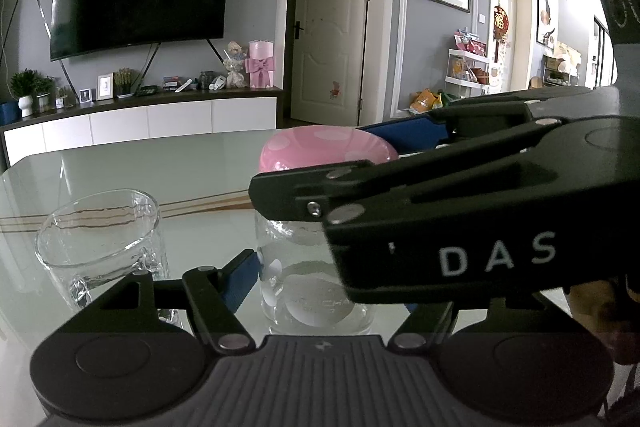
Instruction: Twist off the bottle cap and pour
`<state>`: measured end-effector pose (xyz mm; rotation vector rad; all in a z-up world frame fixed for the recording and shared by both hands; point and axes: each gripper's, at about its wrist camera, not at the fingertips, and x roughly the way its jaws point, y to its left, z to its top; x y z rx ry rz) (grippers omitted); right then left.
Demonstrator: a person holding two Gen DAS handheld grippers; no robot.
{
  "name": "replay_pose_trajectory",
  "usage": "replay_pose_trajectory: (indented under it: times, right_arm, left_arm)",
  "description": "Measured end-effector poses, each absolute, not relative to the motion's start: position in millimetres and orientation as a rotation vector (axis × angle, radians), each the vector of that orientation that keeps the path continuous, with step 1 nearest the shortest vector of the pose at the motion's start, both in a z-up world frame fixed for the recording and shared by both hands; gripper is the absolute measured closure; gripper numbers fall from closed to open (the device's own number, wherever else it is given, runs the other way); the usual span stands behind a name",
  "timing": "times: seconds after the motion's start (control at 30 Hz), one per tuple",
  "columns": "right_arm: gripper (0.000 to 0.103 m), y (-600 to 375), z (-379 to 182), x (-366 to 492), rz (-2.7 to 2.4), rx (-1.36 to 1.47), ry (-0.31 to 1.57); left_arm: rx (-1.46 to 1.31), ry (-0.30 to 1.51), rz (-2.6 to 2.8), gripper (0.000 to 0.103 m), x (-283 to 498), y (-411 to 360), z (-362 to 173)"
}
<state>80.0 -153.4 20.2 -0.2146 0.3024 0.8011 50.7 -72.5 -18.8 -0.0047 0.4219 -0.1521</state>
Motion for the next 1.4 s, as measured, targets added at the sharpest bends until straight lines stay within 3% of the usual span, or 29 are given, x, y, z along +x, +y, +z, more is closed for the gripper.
replay_pose_trajectory:
  times: [1.4]
  right_arm:
    - [0.034,-164.1,24.8,91.3,0.922,-0.241,0.313]
  left_arm:
    - [-0.007,0.425,-0.148,0.026,54.0,-73.7,-20.7]
